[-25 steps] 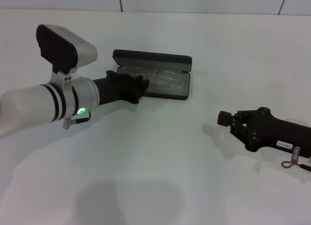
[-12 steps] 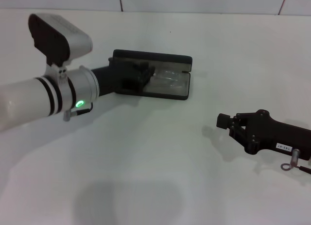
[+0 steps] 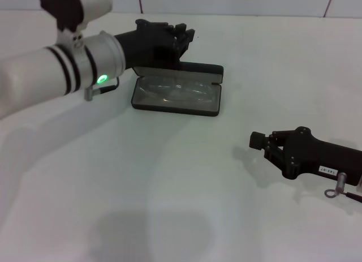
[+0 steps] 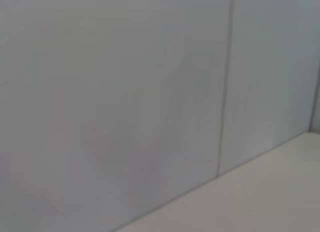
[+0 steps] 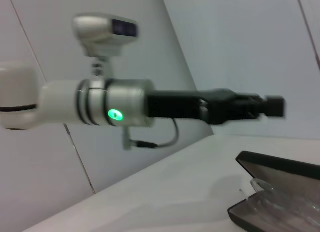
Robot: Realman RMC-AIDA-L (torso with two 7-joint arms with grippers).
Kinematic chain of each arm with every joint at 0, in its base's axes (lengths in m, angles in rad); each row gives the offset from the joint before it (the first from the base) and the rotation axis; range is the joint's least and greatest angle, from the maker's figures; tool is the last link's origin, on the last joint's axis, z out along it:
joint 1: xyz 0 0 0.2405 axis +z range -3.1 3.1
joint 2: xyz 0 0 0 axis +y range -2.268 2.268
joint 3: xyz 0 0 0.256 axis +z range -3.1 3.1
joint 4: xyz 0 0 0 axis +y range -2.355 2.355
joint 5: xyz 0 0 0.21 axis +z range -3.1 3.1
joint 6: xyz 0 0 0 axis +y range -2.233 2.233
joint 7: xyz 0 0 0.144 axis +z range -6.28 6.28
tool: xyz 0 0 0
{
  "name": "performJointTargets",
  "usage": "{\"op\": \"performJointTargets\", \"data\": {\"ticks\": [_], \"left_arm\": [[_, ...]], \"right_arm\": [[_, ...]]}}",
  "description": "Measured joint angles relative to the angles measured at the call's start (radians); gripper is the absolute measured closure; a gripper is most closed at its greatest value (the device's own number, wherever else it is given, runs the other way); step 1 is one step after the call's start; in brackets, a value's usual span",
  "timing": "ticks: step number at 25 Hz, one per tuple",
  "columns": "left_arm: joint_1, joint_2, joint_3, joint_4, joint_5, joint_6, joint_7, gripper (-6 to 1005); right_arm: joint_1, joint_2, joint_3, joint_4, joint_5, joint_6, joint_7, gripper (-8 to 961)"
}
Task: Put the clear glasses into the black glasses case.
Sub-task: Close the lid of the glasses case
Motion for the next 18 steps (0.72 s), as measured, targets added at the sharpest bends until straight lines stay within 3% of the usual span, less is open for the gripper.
{"op": "performJointTargets", "data": {"ticks": [4, 6, 18], "left_arm": [[-0.116, 0.002, -0.053, -0.174, 0.006, -0.002, -0.044, 819], [-0.141, 0.004, -0.061, -0.225, 0.007, 0.0, -0.047, 819], [-0.057, -0.007, -0.051, -0.246, 0.002, 0.056, -0.039, 819]], "right_arm": [[-0.002, 0.0, 0.0, 0.0, 0.004, -0.008, 0.0, 906], [-0.004, 0.0, 0.0, 0.0, 0.005, -0.008, 0.0, 906], [0.001, 0.0, 0.0, 0.001, 0.001, 0.0, 0.002, 904]]}}
